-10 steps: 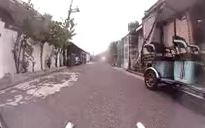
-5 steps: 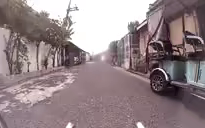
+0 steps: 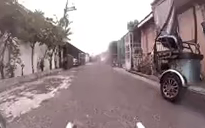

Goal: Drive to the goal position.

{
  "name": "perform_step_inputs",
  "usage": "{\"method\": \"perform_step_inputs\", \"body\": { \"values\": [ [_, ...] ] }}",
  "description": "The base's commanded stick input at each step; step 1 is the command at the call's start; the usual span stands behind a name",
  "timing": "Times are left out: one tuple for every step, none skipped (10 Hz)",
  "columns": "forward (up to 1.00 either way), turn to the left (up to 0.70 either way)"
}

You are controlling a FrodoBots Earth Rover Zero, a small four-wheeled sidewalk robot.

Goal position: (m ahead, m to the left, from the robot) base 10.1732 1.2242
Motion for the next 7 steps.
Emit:
{"method": "perform_step_inputs", "body": {
  "values": [
    [1.0,0.0],
    [1.0,0.0],
    [1.0,0.0],
    [1.0,0.0],
    [1.0,0.0],
    [1.0,0.0],
    [1.0,0.0]
  ]
}}
